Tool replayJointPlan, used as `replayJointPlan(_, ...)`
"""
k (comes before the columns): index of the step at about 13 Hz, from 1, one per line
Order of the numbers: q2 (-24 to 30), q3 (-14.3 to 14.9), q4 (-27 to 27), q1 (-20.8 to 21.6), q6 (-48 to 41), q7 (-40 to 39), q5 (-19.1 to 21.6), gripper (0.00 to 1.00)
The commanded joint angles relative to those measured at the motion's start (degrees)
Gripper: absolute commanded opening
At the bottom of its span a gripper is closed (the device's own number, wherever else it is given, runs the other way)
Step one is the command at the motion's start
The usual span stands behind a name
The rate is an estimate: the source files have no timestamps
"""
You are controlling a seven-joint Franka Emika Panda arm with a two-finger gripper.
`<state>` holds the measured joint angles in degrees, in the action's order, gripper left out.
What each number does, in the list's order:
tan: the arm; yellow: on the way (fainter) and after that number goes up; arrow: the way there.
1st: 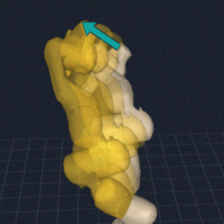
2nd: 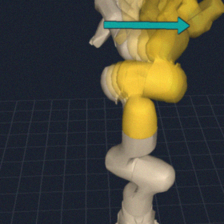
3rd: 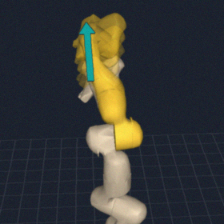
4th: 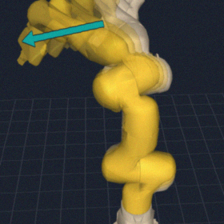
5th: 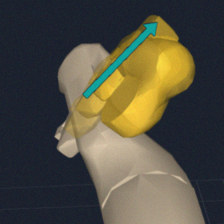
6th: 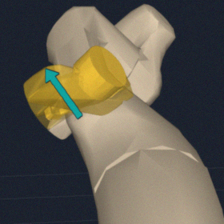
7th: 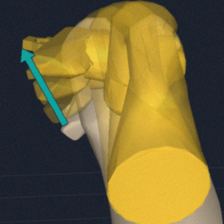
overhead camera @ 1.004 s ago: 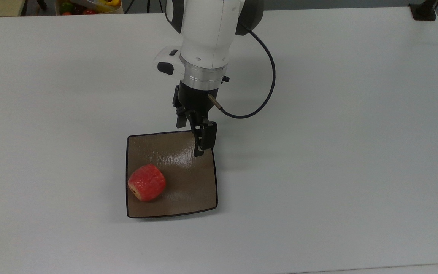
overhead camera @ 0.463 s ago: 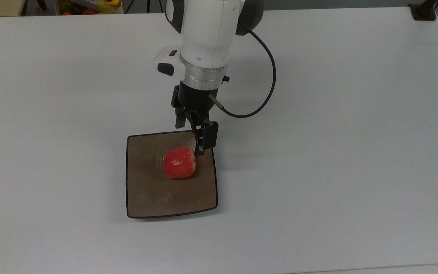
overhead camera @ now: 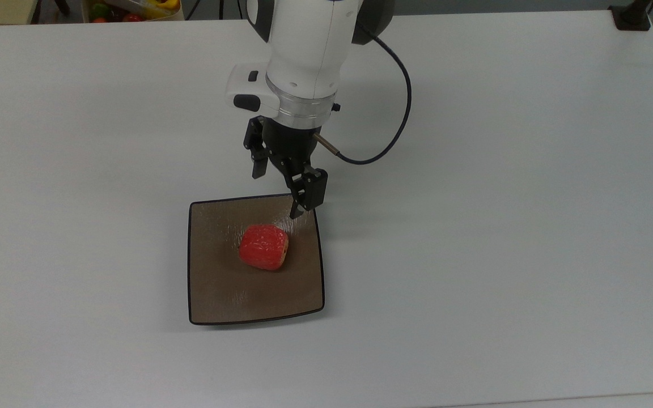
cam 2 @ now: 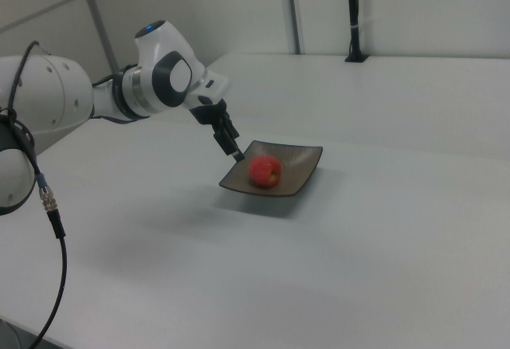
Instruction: Apples placed on a ceramic plate
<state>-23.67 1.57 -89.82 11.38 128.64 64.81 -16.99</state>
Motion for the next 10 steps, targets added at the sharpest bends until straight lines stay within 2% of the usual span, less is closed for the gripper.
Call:
replayJointPlan(1, 3.98, -0.25, -1.41, 0.14, -6.89, -12.72, 3.7, 1.0)
replayJointPlan(3, 5.03, -0.25, -1.41, 0.22, -10.32, -21.09, 5.99, 1.0)
replayJointPlan(5, 6.61, -0.34, -2.29, 0.22, -14.1, -29.69, 6.44, 1.0)
replayJointPlan(10, 13.37, -0.34, -8.17, 0.14, -17.62, -50.0, 8.63, 1.0)
